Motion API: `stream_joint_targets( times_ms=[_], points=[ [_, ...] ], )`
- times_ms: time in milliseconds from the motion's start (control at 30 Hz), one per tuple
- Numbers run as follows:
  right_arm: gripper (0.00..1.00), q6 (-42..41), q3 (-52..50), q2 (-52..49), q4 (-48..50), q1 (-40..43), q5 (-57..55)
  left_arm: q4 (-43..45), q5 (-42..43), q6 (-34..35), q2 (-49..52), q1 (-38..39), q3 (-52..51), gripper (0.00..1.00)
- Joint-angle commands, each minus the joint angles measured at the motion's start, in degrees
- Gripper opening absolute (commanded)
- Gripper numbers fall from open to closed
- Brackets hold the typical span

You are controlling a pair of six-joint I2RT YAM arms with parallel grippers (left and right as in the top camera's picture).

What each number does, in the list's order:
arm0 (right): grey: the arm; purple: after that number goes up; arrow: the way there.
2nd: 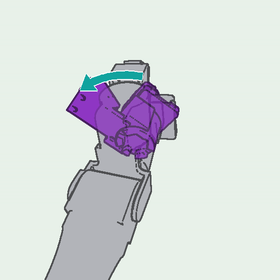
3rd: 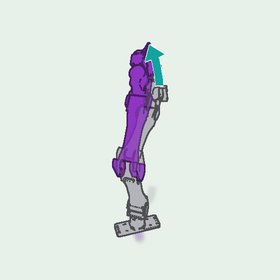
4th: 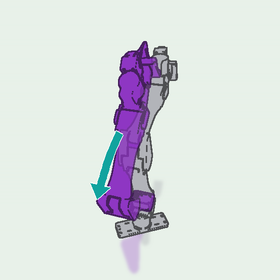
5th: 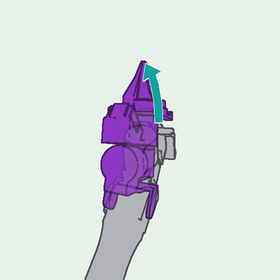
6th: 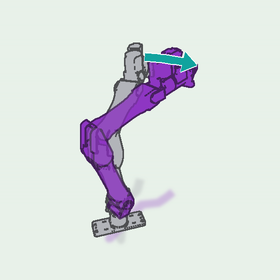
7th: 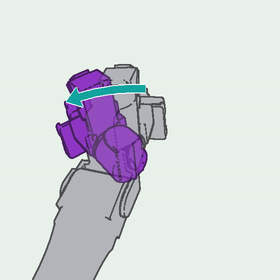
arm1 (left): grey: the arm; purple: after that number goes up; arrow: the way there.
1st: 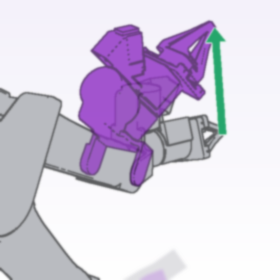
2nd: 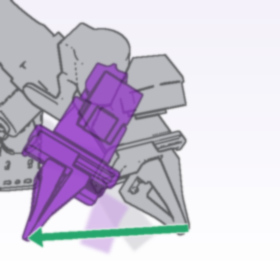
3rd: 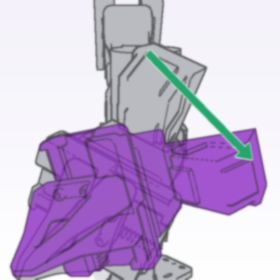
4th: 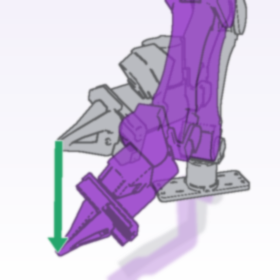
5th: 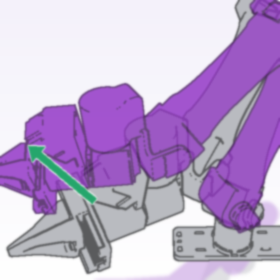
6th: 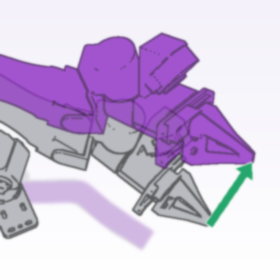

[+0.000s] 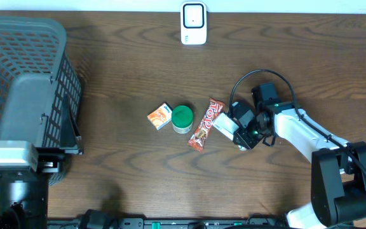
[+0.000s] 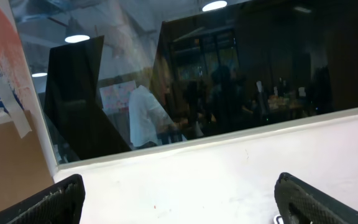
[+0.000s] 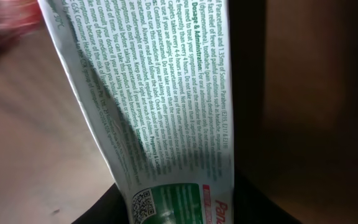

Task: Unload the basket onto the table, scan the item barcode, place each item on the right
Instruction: 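Lower the Panadol box below the Top bar and open the right gripper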

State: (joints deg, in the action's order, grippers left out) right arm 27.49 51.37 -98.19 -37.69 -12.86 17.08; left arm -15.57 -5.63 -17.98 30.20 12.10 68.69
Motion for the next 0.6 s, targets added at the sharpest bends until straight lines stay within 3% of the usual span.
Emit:
stream_joint_targets(
  times_ms=[0, 233, 367, 567],
  points=[
    [0.37, -0.4, 0.4, 1.0, -3.5, 0.3, 8.8, -0.2, 0.7, 0.3, -0.3, -0.3, -0.2, 0.95],
    [0.45, -3.2, 3.7, 9.3, -9.5, 0.5, 24.2, -0.2, 0.7, 0.3, -0.3, -0.3, -0.2, 0.95],
    [0.46, -8.7, 3.7, 13.1, -11.3, 0.6, 33.0, -0.4, 0.7, 0.3, -0.3, -0.3, -0.2, 0.95],
    [0.46, -8.9, 3.7, 14.3, -12.5, 0.6, 49.9, -0.6, 0.7, 0.3, -0.3, -0.3, -0.2, 0.95]
  ],
)
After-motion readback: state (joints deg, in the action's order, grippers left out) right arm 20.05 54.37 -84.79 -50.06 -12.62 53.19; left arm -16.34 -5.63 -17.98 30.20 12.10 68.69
